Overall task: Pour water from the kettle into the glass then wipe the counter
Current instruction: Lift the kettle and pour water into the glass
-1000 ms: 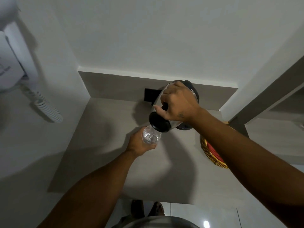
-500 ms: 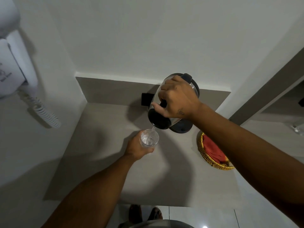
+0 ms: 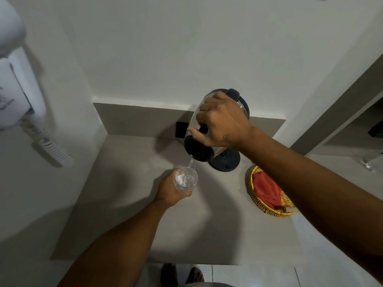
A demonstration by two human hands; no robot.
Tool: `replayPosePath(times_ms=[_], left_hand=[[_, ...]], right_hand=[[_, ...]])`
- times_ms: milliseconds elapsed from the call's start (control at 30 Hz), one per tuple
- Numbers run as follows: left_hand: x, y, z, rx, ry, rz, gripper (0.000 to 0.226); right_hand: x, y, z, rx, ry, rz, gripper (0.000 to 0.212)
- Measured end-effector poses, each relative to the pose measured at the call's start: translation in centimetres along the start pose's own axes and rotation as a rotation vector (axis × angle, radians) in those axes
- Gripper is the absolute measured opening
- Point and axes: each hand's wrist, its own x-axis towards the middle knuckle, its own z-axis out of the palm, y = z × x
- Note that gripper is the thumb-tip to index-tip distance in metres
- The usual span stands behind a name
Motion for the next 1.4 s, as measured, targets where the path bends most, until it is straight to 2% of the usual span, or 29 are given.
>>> replayPosePath(times_ms=[667, 1000, 1167, 1400], left_hand=[[0.0, -0.2, 0.2, 0.012, 0.014, 0.022, 0.084], [0.2, -0.6, 0.3, -0.011, 0.018, 0.013, 0.085], [0.1, -0.6, 0.0, -0.027, -0.008, 0.005, 0.078], [0.0, 0.0, -0.1, -0.049, 0.0, 0.004, 0.075]], right_hand=[[-0.2, 0.1, 0.0, 0.01, -0.03, 0.047, 0.051], [-0.8, 0.2, 1.0, 0.094, 0.025, 0.094, 0.047], [-2.4, 0.6, 3.1, 0.222, 0.055, 0.268, 0.04], [-6.3, 1.7, 7.7, 0.538, 0.122, 0.676, 0.03]])
